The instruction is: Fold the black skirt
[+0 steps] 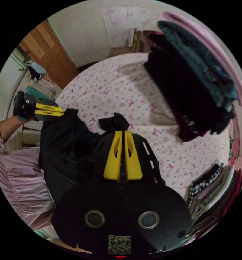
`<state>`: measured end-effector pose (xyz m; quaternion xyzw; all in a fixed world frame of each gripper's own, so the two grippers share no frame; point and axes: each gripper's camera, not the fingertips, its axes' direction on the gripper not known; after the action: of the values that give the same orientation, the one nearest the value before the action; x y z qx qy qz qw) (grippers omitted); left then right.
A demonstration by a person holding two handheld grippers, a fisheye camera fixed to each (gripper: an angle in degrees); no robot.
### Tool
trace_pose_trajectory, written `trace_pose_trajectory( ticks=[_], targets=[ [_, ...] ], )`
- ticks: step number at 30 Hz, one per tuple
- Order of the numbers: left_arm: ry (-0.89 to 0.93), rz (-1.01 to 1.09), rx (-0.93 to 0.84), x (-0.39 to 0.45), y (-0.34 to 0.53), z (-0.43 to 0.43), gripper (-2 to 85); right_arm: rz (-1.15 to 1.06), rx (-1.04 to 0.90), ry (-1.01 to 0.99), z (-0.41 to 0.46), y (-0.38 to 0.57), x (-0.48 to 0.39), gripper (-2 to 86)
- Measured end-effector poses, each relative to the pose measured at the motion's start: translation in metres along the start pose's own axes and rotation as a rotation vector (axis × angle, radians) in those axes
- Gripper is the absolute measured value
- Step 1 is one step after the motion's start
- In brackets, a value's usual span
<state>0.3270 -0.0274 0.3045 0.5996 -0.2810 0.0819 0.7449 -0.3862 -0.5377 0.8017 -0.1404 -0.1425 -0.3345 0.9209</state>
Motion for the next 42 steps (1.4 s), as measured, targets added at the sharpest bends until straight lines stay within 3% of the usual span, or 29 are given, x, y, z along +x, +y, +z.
trace_pose_trajectory(
  ticks=[4, 7, 11, 16, 20, 25, 27, 30, 33, 35, 39, 42],
  targets=[
    [-0.059, -0.135, 0.091, -0.032, 0.031, -0.02, 0.4, 0.088, 0.231, 0.195, -0.053, 0.001, 0.034, 1.4],
    [-0.084, -0.275, 0.122, -0.064, 0.06, -0.027, 0.3, 0.126, 0.283, 0.309, -0.058, -0.017, 0.049, 1.4],
    [-0.01, -0.399, 0.069, -0.096, 0.092, 0.0, 0.5, 0.122, 0.201, 0.328, -0.027, -0.049, 0.055, 2.0],
    [0.09, -0.451, 0.03, -0.116, 0.102, 0.029, 2.1, 0.163, -0.035, 0.419, 0.018, -0.061, 0.069, 5.2],
    [0.078, -0.533, 0.16, -0.145, 0.105, 0.016, 6.4, 0.213, 0.048, 0.359, -0.013, -0.028, 0.086, 6.8],
    [0.119, -0.333, 0.253, -0.147, 0.028, 0.022, 9.2, 0.336, 0.225, 0.289, -0.077, 0.061, 0.109, 6.4],
    [0.169, -0.199, 0.261, -0.13, -0.02, 0.034, 10.5, 0.388, 0.239, 0.304, -0.089, 0.089, 0.12, 6.3],
    [0.098, -0.034, 0.238, -0.097, -0.09, 0.057, 12.3, 0.435, 0.228, 0.22, -0.109, 0.13, 0.138, 6.1],
    [0.062, -0.001, 0.179, -0.096, -0.14, 0.092, 9.4, 0.515, 0.249, 0.25, -0.134, 0.187, 0.142, 5.7],
    [0.161, 0.083, 0.159, -0.112, -0.163, 0.11, 3.1, 0.58, 0.244, 0.265, -0.144, 0.233, 0.144, 5.2],
    [0.219, 0.003, 0.153, -0.171, -0.178, 0.116, 1.6, 0.811, 0.123, 0.317, -0.155, 0.362, 0.159, 4.0],
    [0.357, -0.22, 0.14, -0.24, -0.172, 0.135, 1.5, 1.007, 0.06, 0.307, -0.163, 0.452, 0.169, 3.8]
  ],
)
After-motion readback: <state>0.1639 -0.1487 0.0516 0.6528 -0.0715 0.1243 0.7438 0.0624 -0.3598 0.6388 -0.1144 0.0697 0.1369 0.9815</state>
